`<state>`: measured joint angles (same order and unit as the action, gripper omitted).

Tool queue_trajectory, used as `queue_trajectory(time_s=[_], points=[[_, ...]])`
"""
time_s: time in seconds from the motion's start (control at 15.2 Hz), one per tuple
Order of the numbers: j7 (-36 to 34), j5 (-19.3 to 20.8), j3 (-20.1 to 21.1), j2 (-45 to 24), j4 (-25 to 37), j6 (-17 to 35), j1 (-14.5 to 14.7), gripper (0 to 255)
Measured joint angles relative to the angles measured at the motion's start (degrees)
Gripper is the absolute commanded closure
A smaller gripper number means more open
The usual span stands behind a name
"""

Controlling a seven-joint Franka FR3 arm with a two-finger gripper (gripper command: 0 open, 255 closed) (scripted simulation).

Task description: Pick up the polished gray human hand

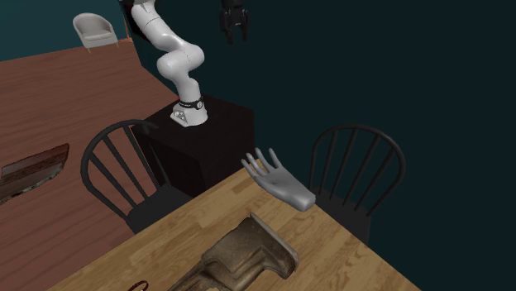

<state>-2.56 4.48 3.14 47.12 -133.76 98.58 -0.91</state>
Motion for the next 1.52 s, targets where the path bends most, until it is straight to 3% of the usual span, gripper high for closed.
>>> queue_trajectory(time_s=[0.2,0.59,1.12,1.52], points=[[0.72,0.31,-0.65,-1.32,-0.96,1.71,-0.11,0],[4.59,1.89,-4.12,-9.44,-3.58,9.89,-0.94,0],[9.00,3.02,-7.75,-24.23,-3.99,21.41,-1.64,0],[13.35,2.85,-10.45,-36.76,-0.54,27.89,-2.32,0]])
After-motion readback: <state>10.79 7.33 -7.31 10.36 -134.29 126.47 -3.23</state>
